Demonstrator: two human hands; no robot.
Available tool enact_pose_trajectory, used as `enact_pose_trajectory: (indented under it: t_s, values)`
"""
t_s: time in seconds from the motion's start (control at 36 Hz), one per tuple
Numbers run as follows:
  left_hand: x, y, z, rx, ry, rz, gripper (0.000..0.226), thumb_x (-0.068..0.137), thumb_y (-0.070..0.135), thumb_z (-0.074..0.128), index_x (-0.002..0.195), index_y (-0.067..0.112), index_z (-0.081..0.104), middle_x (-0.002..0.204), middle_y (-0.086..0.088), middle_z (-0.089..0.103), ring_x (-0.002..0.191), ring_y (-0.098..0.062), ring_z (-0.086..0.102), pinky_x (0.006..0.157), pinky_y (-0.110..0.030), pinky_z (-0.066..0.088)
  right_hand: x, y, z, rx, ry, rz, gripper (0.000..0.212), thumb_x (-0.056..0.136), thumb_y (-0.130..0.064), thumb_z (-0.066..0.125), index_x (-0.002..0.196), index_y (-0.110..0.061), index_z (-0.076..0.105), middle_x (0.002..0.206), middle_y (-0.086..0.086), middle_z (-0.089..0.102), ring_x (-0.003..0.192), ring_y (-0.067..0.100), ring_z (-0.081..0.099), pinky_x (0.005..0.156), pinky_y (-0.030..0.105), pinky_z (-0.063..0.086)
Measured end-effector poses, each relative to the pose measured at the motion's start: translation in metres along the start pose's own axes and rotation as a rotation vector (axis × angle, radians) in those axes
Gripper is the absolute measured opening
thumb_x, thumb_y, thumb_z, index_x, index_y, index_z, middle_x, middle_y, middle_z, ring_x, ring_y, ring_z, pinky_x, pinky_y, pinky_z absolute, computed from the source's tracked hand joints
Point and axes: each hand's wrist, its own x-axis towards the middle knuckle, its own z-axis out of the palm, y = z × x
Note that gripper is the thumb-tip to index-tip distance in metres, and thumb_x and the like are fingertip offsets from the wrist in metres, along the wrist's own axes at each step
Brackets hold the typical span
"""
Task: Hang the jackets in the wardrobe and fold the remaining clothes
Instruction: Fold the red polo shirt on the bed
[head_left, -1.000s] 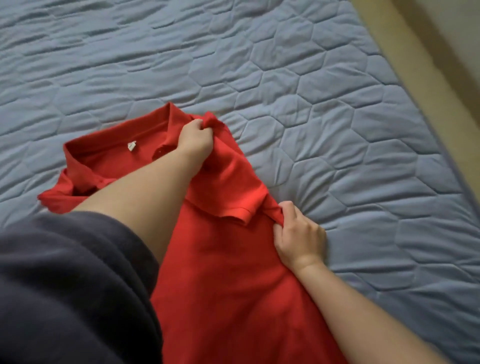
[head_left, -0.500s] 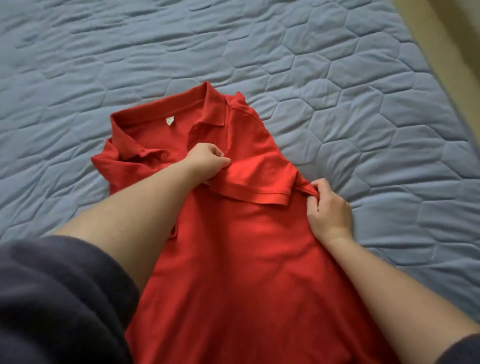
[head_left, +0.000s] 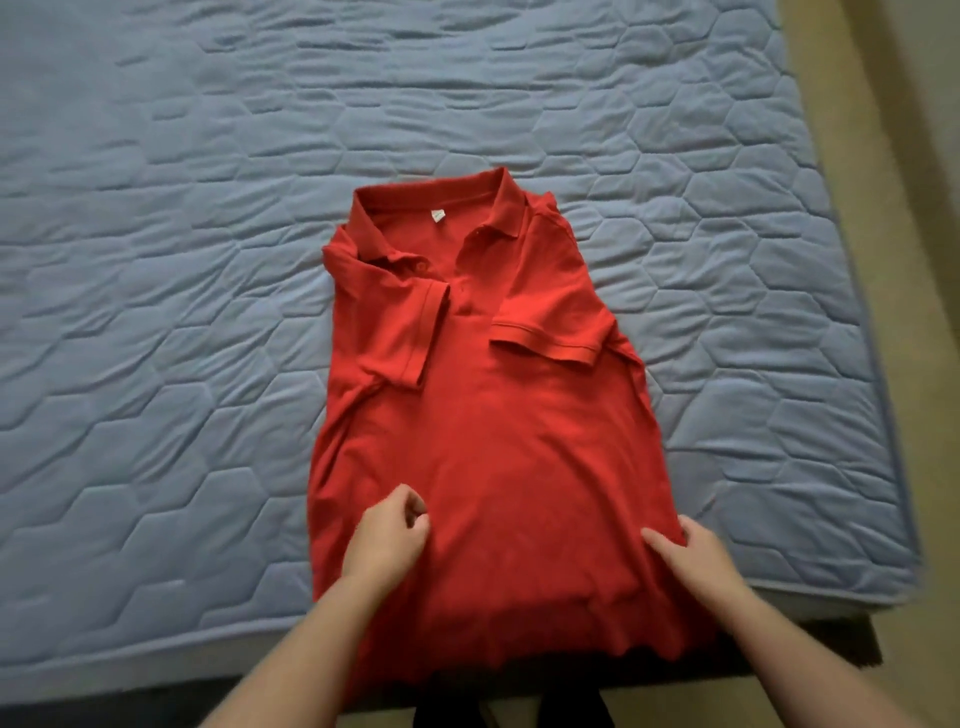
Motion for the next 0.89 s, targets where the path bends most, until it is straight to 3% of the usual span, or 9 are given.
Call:
enact_pose_trajectory:
  t_s: [0.11, 0.19, 0.25, 0.36, 0.47, 0.58, 0.72, 0.81, 0.89]
  values:
    - [-0.04, -0.042, 0.01, 0.017, 0.012, -0.159, 0.013, 0.082, 0.019, 0.061, 0.073, 0.025, 0.054, 0.079, -0.001, 0.065, 0.084, -0.026, 0.062, 0.076, -0.034, 0.049, -0.028, 0.022, 0.001, 0.014, -0.061, 0.087, 0.02, 0.084, -0.004, 0.069, 0.103, 0.001, 0.066, 0.098, 0.017, 0.07, 0.085, 0.022, 0.063, 0.081, 0.037, 0.049]
    - [-0.059, -0.06, 0.01, 0.093, 0.131, -0.171, 0.009, 0.081, 0.018, 0.064, 0.086, 0.018, 0.057, 0.096, -0.006, 0.06, 0.097, -0.028, 0.057, 0.083, -0.038, 0.047, -0.041, 0.03, -0.002, 0.003, -0.106, 0.123, 0.026, 0.083, 0.001, 0.068, 0.108, 0.008, 0.065, 0.102, 0.021, 0.068, 0.086, 0.021, 0.06, 0.068, 0.021, 0.049]
    - [-0.066, -0.066, 0.009, 0.15, 0.221, -0.22, 0.027, 0.079, 0.019, 0.068, 0.103, 0.015, 0.057, 0.109, -0.01, 0.054, 0.106, -0.03, 0.052, 0.089, -0.043, 0.045, -0.049, 0.031, -0.004, -0.001, -0.134, 0.153, 0.029, 0.083, 0.004, 0.067, 0.111, 0.01, 0.063, 0.106, 0.025, 0.066, 0.089, 0.021, 0.058, 0.06, 0.013, 0.048]
    - [-0.074, -0.074, 0.005, 0.048, 0.382, -0.408, 0.059, 0.073, 0.021, 0.076, 0.124, 0.01, 0.049, 0.127, -0.017, 0.047, 0.118, -0.038, 0.045, 0.094, -0.048, 0.041, -0.06, 0.035, -0.007, -0.017, -0.209, 0.232, 0.032, 0.083, 0.004, 0.067, 0.114, 0.011, 0.061, 0.109, 0.027, 0.065, 0.089, 0.024, 0.056, 0.068, 0.027, 0.048]
    - [-0.074, -0.087, 0.007, -0.305, 0.171, -0.462, 0.052, 0.077, 0.021, 0.076, 0.119, 0.007, 0.049, 0.112, -0.012, 0.06, 0.105, -0.032, 0.058, 0.086, -0.037, 0.043, -0.067, 0.04, -0.008, -0.017, -0.207, 0.289, 0.027, 0.087, 0.0, 0.064, 0.112, 0.008, 0.062, 0.095, 0.02, 0.062, 0.083, 0.028, 0.054, 0.061, 0.031, 0.044]
    - [-0.086, -0.103, 0.005, -0.416, 0.095, -0.429, 0.04, 0.079, 0.013, 0.075, 0.113, 0.002, 0.057, 0.108, -0.013, 0.065, 0.097, -0.026, 0.062, 0.084, -0.033, 0.045, -0.074, 0.045, -0.014, 0.025, -0.161, 0.298, 0.021, 0.089, -0.003, 0.062, 0.11, 0.001, 0.063, 0.093, 0.018, 0.061, 0.079, 0.028, 0.053, 0.061, 0.033, 0.042]
    - [-0.127, -0.129, 0.001, -0.571, -0.154, -0.559, 0.022, 0.092, 0.015, 0.061, 0.108, 0.001, 0.066, 0.087, -0.009, 0.066, 0.073, -0.019, 0.058, 0.065, -0.028, 0.049, -0.09, 0.045, -0.032, 0.124, -0.115, 0.332, 0.015, 0.092, -0.008, 0.06, 0.106, -0.007, 0.062, 0.094, 0.014, 0.06, 0.076, 0.023, 0.055, 0.063, 0.033, 0.046]
    - [-0.15, -0.129, -0.007, -0.708, -0.059, -0.6, 0.019, 0.099, 0.015, 0.049, 0.105, 0.002, 0.061, 0.09, -0.014, 0.06, 0.073, -0.024, 0.057, 0.054, -0.029, 0.056, -0.105, 0.043, -0.043, 0.138, -0.107, 0.343, 0.013, 0.093, -0.011, 0.059, 0.105, -0.008, 0.062, 0.093, 0.013, 0.062, 0.075, 0.022, 0.059, 0.065, 0.033, 0.048]
    - [-0.173, -0.118, -0.019, -0.757, 0.027, -0.621, 0.021, 0.1, 0.014, 0.046, 0.085, 0.003, 0.055, 0.07, -0.012, 0.048, 0.056, -0.023, 0.047, 0.041, -0.024, 0.053, -0.127, 0.038, -0.054, 0.16, -0.103, 0.359, 0.01, 0.093, -0.011, 0.058, 0.103, -0.01, 0.062, 0.087, 0.011, 0.063, 0.071, 0.021, 0.062, 0.064, 0.032, 0.048]
